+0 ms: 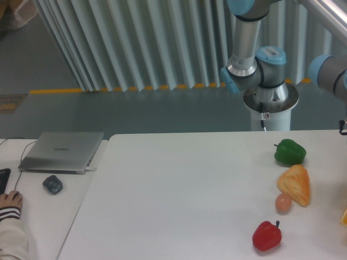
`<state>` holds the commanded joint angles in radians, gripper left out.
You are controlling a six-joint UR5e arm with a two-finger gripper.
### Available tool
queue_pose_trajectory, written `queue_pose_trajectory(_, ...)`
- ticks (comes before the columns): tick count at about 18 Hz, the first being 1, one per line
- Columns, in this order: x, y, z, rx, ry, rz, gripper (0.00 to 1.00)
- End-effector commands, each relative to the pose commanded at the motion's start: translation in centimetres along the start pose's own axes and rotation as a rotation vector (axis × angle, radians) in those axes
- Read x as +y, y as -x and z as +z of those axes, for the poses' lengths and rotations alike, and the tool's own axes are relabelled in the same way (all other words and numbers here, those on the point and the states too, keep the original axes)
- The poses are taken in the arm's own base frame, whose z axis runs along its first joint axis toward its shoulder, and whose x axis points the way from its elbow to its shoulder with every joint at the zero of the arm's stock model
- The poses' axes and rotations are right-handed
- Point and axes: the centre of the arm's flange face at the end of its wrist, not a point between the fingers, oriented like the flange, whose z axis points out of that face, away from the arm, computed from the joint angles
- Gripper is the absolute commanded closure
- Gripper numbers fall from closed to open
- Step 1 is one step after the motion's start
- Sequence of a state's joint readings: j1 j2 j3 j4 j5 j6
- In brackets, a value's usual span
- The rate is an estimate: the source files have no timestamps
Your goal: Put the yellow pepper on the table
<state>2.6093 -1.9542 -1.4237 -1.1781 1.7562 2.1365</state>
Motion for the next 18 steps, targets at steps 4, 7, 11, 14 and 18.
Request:
queue_pose_trajectory(4, 1.0, 1.7, 1.5, -0.021, 0.038, 0.083, 0.0)
queue_pose_trajectory(7, 1.6, 2.4, 2.9, -0.031, 0.067, 0.071, 0.0)
queue_pose_trajectory(11, 2.7, 2.6, 4.0, -0.044, 0.083, 0.053, 0.0)
queue_pose_trajectory(14, 3.1, 2.7, 4.2, -0.045, 0.132, 0.056, 0.0)
queue_pose_trajectory(18, 3.7, 2.9, 4.6, -0.02, 0.211, 0.099, 0.0)
